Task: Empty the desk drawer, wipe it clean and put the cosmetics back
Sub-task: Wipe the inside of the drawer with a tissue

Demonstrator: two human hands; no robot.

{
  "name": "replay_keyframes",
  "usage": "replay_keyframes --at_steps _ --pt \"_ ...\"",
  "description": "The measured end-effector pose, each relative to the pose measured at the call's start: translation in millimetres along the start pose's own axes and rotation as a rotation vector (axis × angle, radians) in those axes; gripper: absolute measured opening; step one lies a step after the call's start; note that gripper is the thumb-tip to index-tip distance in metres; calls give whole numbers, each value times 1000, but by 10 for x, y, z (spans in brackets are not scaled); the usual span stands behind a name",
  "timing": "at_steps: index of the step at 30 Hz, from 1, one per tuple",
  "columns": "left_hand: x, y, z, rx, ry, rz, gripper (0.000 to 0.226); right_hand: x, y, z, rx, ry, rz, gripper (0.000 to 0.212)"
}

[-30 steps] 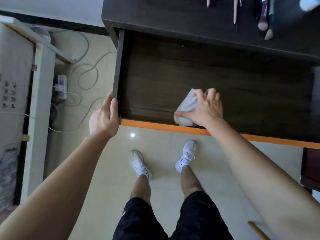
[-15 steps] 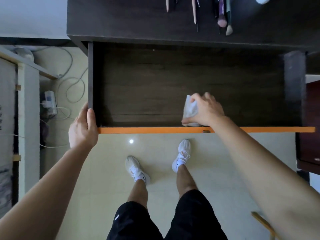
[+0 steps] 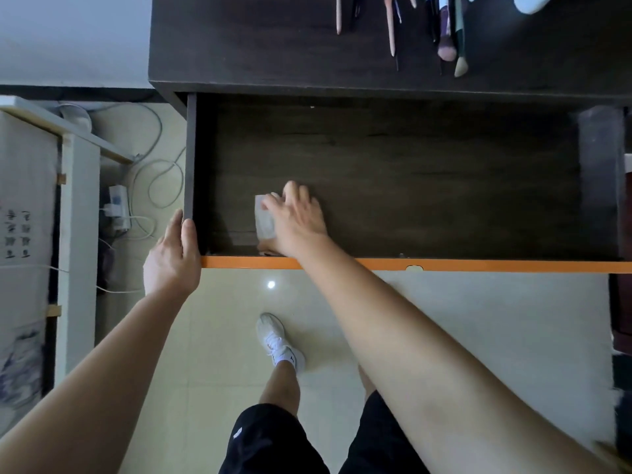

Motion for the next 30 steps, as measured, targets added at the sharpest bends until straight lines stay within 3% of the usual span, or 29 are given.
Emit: replay_keyframes --at_steps 3,8,11,15,23,26,30 --pt "-16 -15 22 8 -7 8 54 123 294 90 6 40 -76 86" --pt "2 9 41 -31 -33 4 57 595 1945 -190 -360 127 -122 86" --pt "-10 3 37 -2 -70 -101 56 718 2370 -459 -408 105 -101 85" --pt "-63 -64 73 46 -91 -149 59 491 2055 -424 -383 66 -5 85" --pt "-125 -142 138 22 -89 -105 58 134 -32 857 100 -105 -69 95" --pt "-121 -141 141 5 -75 -117 59 269 83 1036 75 -98 -59 98" --pt "-130 -122 176 7 -71 -125 58 581 1047 885 -163 -28 -43 102"
Point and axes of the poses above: each hand's wrist, its own z-axis towards the middle knuckle, its own x-axis out of the back of the hand, y = z × x, the point moved 9 cm from there along z, towards the middle knuckle, and after that the axes turned 6 degrees about y, right-handed, at the moved point
